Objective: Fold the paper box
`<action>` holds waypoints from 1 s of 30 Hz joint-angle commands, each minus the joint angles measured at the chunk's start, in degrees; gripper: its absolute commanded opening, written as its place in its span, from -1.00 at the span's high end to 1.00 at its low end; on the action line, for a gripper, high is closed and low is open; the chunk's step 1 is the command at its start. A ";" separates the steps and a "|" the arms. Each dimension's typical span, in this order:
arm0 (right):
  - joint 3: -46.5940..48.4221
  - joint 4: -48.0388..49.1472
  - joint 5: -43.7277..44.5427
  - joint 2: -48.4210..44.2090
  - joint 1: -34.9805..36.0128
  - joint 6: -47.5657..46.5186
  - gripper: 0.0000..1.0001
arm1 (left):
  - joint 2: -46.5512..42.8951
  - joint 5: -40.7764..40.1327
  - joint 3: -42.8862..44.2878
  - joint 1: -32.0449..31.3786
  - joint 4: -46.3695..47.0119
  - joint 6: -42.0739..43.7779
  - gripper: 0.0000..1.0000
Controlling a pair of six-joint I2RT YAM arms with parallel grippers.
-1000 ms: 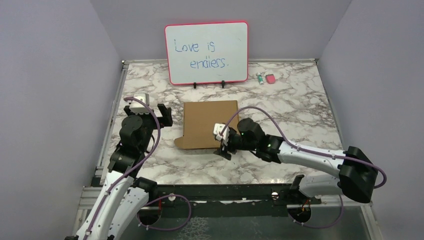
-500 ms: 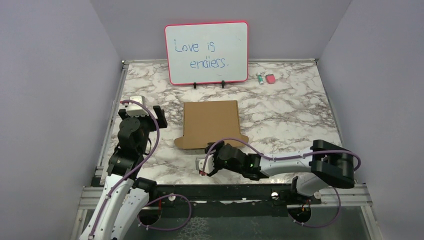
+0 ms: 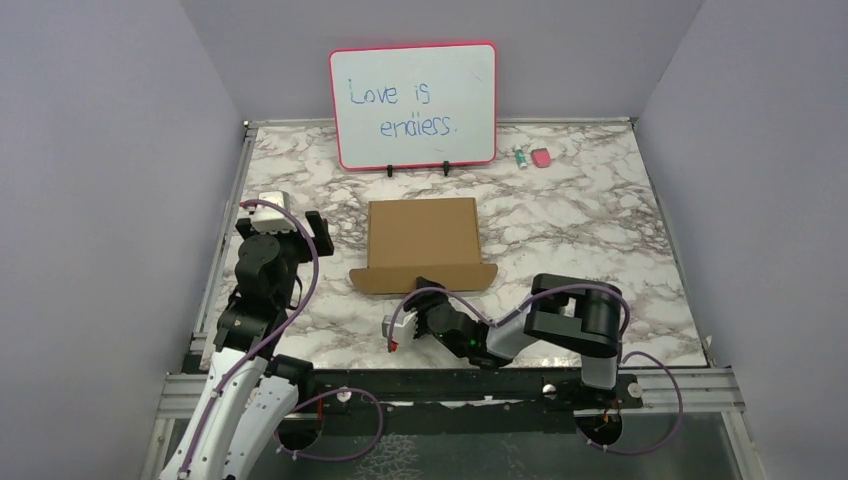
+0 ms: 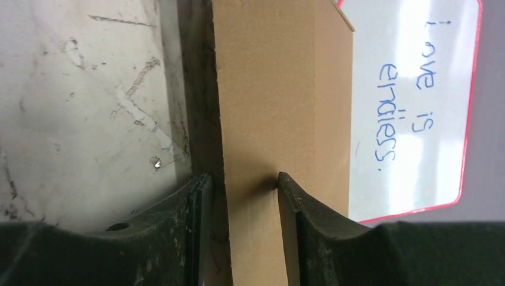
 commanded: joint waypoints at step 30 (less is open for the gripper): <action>21.08 -58.37 -9.27 -33.91 0.83 12.27 0.98 | 1.11 4.97 11.52 0.65 -4.83 0.33 -0.98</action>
